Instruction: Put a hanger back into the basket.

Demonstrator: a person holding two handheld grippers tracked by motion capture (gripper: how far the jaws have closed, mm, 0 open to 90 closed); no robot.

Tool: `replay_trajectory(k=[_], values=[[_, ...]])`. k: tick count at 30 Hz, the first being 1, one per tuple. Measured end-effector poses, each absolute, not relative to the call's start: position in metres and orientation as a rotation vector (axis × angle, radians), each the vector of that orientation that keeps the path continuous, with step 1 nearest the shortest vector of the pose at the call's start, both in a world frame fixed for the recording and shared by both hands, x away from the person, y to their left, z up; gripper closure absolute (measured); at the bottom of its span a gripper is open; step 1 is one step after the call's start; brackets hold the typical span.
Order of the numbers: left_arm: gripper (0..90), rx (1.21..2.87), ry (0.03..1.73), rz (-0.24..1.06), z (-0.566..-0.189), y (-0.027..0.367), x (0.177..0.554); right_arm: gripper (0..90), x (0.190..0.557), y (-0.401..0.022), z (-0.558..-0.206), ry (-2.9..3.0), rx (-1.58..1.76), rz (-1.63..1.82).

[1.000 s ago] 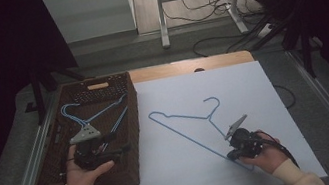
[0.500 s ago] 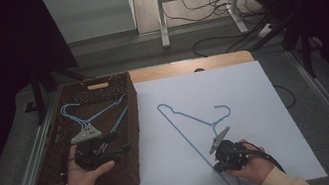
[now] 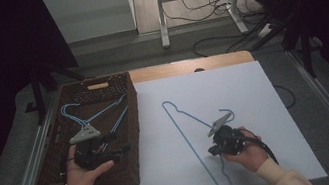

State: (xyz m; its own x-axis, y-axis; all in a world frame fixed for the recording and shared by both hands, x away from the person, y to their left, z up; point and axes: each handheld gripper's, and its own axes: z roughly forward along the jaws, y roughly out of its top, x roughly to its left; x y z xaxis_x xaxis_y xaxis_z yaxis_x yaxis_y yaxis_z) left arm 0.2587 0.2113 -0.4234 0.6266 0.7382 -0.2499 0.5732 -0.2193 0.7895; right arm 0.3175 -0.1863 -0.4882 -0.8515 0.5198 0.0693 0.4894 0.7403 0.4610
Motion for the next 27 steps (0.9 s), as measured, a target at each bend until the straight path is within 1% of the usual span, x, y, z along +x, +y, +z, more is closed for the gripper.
replay_trajectory(k=[1, 2, 3, 5, 6, 7, 9, 14, 17, 27], values=[[27.6, 1.909, 1.038, 0.222, -0.423, 0.211, 0.258, 89.8, 0.334, -0.196, -0.486, 2.800, 0.904, 0.739], [27.6, 1.909, 1.038, 0.222, -0.422, 0.211, 0.258, 89.8, 0.334, -0.196, -0.486, 2.800, 0.904, 0.739], [27.6, 1.909, 1.037, 0.224, -0.422, 0.211, 0.258, 89.7, 0.350, -0.205, -0.485, 2.738, 0.970, 0.744], [27.6, 1.910, 1.035, 0.224, -0.422, 0.210, 0.258, 89.8, 0.366, -0.212, -0.484, 2.685, 1.026, 0.730], [27.6, 1.910, 1.035, 0.224, -0.422, 0.210, 0.258, 89.8, 0.366, -0.212, -0.484, 2.685, 1.026, 0.730], [27.6, 1.911, 1.034, 0.224, -0.422, 0.210, 0.258, 89.7, 0.382, -0.218, -0.485, 2.642, 1.072, 0.716], [27.6, 1.914, 1.031, 0.223, -0.422, 0.208, 0.258, 89.8, 0.387, -0.219, -0.485, 2.622, 1.087, 0.710], [27.6, 1.919, 1.033, 0.222, -0.423, 0.207, 0.258, 89.8, 0.420, -0.230, -0.490, 2.558, 1.184, 0.692], [27.6, 1.923, 1.034, 0.221, -0.424, 0.207, 0.258, 89.7, 0.429, -0.235, -0.496, 2.551, 1.229, 0.654], [27.6, 1.931, 1.030, 0.220, -0.425, 0.204, 0.257, 89.7, 0.430, -0.248, -0.498, 2.518, 1.278, 0.568]])
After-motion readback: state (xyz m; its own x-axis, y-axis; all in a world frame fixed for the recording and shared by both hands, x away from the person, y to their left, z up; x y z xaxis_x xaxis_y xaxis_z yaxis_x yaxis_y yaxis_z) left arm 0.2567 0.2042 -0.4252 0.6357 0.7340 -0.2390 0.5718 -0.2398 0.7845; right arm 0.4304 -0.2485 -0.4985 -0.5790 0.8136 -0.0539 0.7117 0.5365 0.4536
